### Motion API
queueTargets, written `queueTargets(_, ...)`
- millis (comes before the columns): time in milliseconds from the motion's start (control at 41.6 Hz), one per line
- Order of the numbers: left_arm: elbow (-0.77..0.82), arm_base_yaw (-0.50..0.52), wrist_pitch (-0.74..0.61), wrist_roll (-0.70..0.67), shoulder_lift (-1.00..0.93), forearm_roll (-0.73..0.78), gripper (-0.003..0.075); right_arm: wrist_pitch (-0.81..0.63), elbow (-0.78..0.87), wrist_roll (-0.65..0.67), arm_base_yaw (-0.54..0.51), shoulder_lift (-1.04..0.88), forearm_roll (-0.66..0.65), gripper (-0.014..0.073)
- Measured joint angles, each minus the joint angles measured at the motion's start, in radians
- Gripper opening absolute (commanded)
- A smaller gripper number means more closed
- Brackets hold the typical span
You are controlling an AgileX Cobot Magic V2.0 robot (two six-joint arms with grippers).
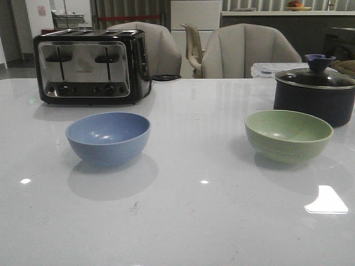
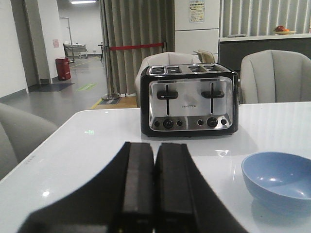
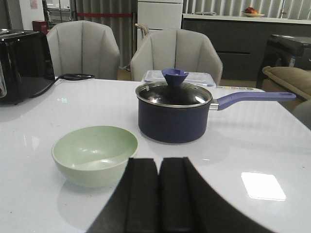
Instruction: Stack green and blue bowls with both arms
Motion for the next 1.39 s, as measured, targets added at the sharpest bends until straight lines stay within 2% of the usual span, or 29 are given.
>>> queueTargets(216,-0.009,0.0,-0.044,0.0,0.0,0.0,0.01,0.012,-0.014,0.0,0.0,0.0,0.0,0.0034)
queueTargets(384,-0.141,0.0,0.014,0.0,0.0,0.0,0.01,0.107,-0.176,0.0,0.0,0.0,0.0,0.0034)
queueTargets(577,-0.403,0.0,0.182,0.0,0.038,0.0,0.01,0.21,-0.414,0.0,0.0,0.047,0.0,0.0034)
queueTargets(721,-0.592,0.0,0.333,0.0,0.149,0.0,0.01,0.354,-0.599,0.0,0.0,0.175,0.0,0.0034)
queueTargets(865,-0.72,0.0,0.492,0.0,0.255,-0.018,0.01,0.492,-0.703,-0.002,0.0,0.296,0.0,0.0034)
queueTargets(1033,-0.73,0.0,0.581,0.0,0.353,-0.028,0.0101,0.577,-0.712,-0.002,0.0,0.424,0.0,0.0034)
queueTargets(1393,-0.627,0.0,0.599,0.0,0.458,-0.028,0.01,0.616,-0.653,-0.002,0.0,0.631,-0.002,0.0034)
